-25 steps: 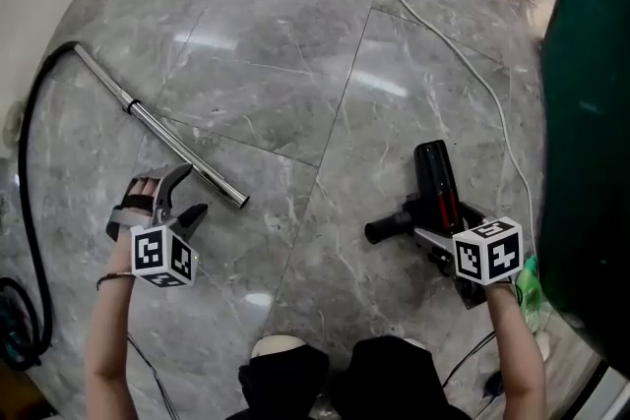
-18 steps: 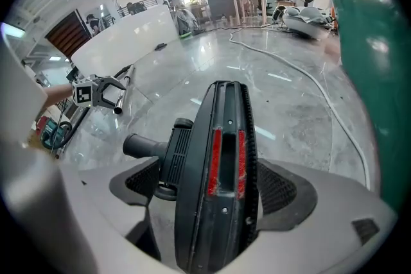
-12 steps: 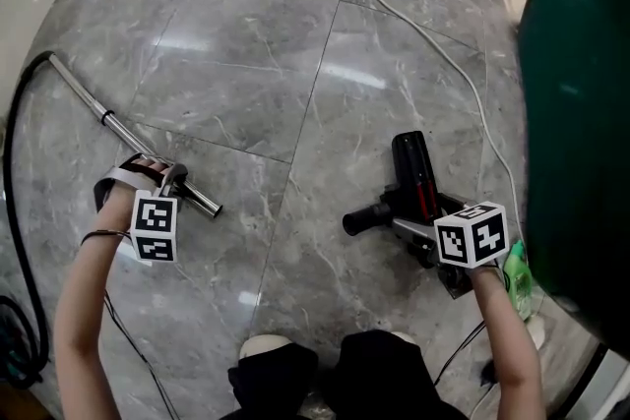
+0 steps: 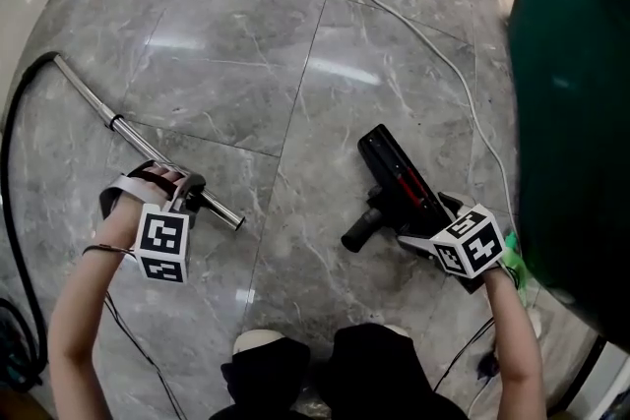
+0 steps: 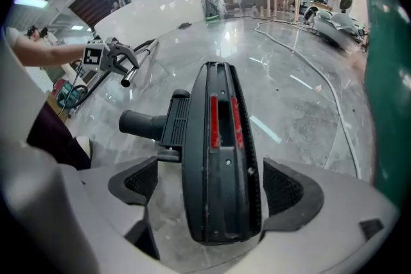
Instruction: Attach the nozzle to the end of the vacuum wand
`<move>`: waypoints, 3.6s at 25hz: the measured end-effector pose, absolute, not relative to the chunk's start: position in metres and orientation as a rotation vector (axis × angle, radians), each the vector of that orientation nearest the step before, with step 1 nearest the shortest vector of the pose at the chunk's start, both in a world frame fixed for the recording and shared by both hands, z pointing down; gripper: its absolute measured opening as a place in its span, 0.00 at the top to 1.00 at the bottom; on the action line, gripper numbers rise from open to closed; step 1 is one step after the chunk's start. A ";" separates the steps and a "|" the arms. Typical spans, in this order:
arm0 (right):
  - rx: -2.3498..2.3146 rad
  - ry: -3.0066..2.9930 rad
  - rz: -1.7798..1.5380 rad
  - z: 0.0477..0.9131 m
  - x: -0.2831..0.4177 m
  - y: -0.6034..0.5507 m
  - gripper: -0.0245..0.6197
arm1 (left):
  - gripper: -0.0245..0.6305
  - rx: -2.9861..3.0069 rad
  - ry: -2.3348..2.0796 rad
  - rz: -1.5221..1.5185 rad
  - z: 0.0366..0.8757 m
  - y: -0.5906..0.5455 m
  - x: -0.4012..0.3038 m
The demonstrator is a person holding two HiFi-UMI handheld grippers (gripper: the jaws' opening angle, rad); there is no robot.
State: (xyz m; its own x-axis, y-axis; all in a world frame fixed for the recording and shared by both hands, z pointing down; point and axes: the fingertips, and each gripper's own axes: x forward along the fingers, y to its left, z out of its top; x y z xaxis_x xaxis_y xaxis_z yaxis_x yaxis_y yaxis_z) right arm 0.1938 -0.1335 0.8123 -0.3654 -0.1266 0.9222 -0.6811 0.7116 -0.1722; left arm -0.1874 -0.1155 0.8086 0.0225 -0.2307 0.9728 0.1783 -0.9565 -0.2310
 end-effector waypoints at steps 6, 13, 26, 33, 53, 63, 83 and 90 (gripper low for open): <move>0.422 -1.764 0.414 0.825 0.211 -0.128 0.20 | 0.72 -2.148 -0.087 -1.902 0.795 -0.076 -0.107; 0.328 -1.712 0.441 0.839 0.210 -0.139 0.20 | 0.71 -2.287 -0.151 -1.955 0.780 -0.053 -0.060; 0.849 -1.823 0.716 0.828 0.219 -0.150 0.34 | 0.67 -2.538 0.106 -1.981 0.783 -0.111 -0.028; 1.245 -1.792 0.752 0.799 0.242 -0.154 0.34 | 0.67 -2.577 0.283 -1.878 0.771 -0.158 -0.017; 1.450 -1.699 0.909 0.799 0.217 -0.136 0.34 | 0.66 -2.564 0.432 -1.797 0.759 -0.189 -0.009; 1.521 -1.570 0.712 0.785 0.232 -0.162 0.34 | 0.66 -2.372 0.681 -1.817 0.780 -0.226 0.008; 1.759 -1.572 0.663 0.758 0.211 -0.202 0.34 | 0.66 -2.362 1.180 -1.646 0.789 -0.284 0.002; 1.725 -1.631 0.662 0.763 0.201 -0.207 0.34 | 0.77 -2.774 1.211 -1.340 0.769 -0.274 0.032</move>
